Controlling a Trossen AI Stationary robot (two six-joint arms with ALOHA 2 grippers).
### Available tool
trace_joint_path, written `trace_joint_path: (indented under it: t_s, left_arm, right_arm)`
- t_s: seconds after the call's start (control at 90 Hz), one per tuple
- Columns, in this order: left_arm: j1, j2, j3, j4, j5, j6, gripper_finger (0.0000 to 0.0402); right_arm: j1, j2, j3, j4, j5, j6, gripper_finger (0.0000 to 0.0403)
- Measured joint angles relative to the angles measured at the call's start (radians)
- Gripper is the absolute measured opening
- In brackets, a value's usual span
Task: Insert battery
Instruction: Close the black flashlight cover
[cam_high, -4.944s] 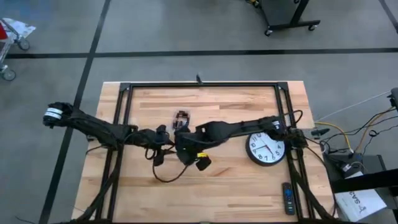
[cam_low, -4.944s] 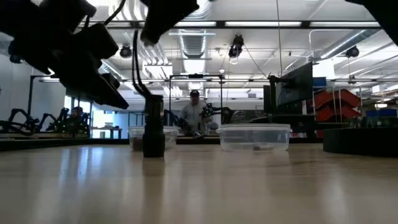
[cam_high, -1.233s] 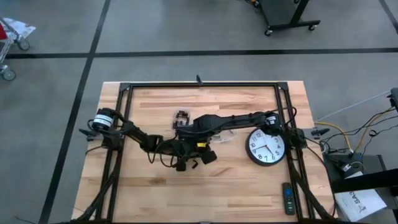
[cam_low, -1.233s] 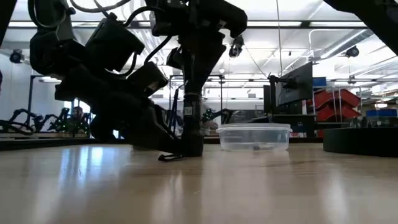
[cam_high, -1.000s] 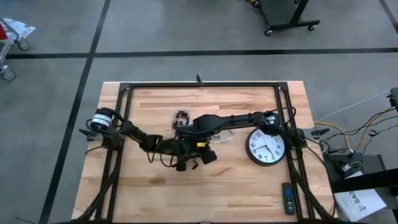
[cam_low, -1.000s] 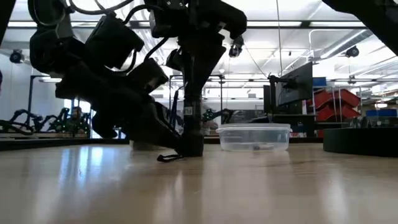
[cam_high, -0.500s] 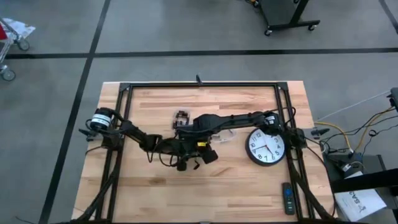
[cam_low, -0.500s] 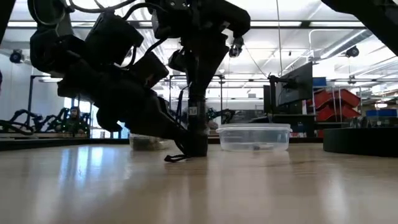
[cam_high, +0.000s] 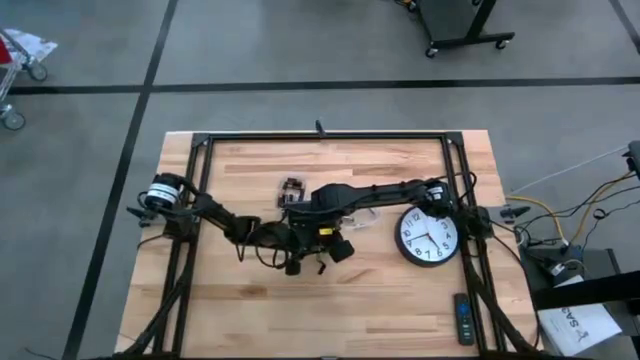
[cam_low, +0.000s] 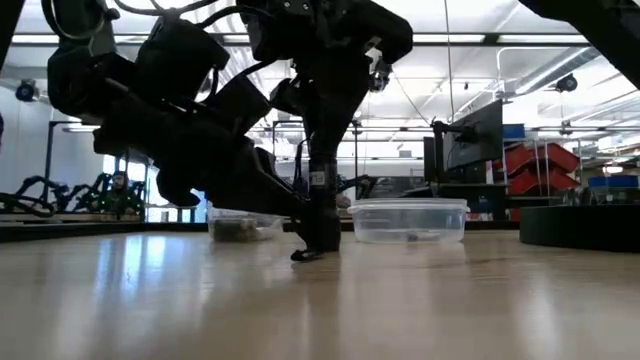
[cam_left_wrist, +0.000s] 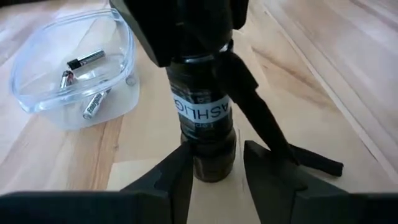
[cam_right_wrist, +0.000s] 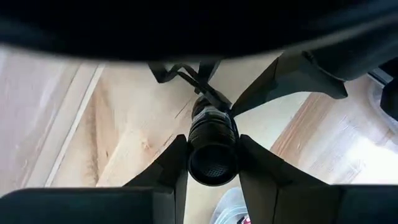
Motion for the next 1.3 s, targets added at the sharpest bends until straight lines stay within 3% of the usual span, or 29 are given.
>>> trace_joint_path:
  t_s: [0.333, 0.567, 1.3]
  left_arm:
    - [0.0, 0.0, 0.035, 0.006, -0.001, 0.015, 0.0103]
    - [0.001, 0.0, 0.081, -0.085, -0.006, 0.047, 0.0102]
    - [0.001, 0.001, 0.081, -0.092, -0.03, 0.047, 0.0107]
  right_arm:
    - [0.004, -0.01, 0.0, -0.027, -0.002, -0.001, 0.0088]
    - [0.017, -0.013, 0.0, -0.072, -0.005, 0.014, 0.0088]
    - [0.02, -0.013, -0.005, -0.04, 0.025, 0.042, 0.0087]
